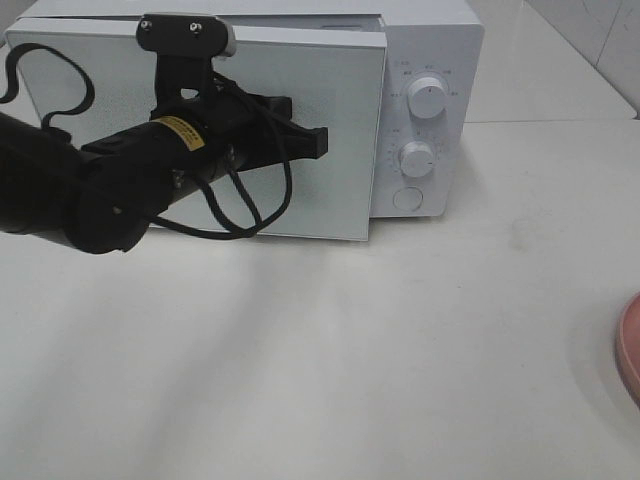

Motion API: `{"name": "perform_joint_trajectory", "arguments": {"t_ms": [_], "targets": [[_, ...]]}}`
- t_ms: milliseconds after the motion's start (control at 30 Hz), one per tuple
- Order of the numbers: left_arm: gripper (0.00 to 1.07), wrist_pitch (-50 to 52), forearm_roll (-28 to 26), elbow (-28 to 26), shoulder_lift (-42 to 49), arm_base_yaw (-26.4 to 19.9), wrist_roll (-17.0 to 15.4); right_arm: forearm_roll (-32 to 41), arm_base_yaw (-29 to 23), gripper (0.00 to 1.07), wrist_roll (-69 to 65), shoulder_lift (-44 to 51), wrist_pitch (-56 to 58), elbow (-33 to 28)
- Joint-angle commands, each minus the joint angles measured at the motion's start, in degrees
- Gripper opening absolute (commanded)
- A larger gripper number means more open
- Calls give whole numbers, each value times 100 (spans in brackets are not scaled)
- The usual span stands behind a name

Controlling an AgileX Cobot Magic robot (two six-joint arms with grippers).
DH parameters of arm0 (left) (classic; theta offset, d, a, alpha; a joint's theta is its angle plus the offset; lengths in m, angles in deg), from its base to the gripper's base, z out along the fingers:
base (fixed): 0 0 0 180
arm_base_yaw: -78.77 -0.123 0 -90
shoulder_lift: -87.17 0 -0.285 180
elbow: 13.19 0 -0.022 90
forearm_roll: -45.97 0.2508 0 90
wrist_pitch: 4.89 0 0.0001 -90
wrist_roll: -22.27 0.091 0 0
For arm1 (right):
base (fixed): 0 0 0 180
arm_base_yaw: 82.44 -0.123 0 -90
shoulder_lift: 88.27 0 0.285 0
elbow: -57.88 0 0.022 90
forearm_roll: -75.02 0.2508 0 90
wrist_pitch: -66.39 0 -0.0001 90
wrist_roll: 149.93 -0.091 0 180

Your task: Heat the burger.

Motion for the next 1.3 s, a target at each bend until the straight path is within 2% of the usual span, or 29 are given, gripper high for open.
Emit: {"name": "perform_joint_trajectory", "arguments": {"t_ms": [33,100,167,200,467,533,633,933,1033,1067,1100,1133,1167,1200,1233,1267,1300], "targets": [[0,-17,-189,-269,-115,57,126,11,23,75,57,160,11,-11],[0,-201,-464,-625,-304,57,286,11,23,75,57,160,11,-11],[0,-264,-539,-693,-355,57,332,11,23,75,57,160,11,-11],[0,-332,-653,-859,-441,57,504,11,23,75,57,160,11,-11],[0,-430,-859,-1261,-619,52,854,11,23,75,57,160,11,-11],[0,-441,-985,-1478,-762,6,1134,11,23,75,57,160,11,-11],[0,-510,-1014,-1593,-854,-40,1261,11,23,75,57,160,11,-11],[0,-682,-1014,-1639,-802,-69,1278,11,23,75,57,160,11,-11],[0,-1232,-1014,-1639,-625,-11,1329,11,23,75,57,160,11,-11],[0,-1730,-1020,-1639,-498,46,1324,11,23,75,57,160,11,-11],[0,-1730,-1020,-1639,-498,46,1324,11,23,75,57,160,11,-11],[3,-2269,-1020,-1639,-372,57,1324,11,23,75,57,160,11,-11],[3,-2269,-1020,-1639,-372,57,1324,11,23,75,57,160,11,-11],[8,-2584,-1020,-1639,-304,80,1324,11,23,75,57,160,11,-11],[24,-3260,-1020,-1639,-183,86,1312,11,23,75,57,160,11,-11],[24,-3260,-1020,-1639,-183,86,1312,11,23,75,57,160,11,-11],[37,-3621,-1020,-1639,-132,92,1306,11,23,75,57,160,11,-11]]}}
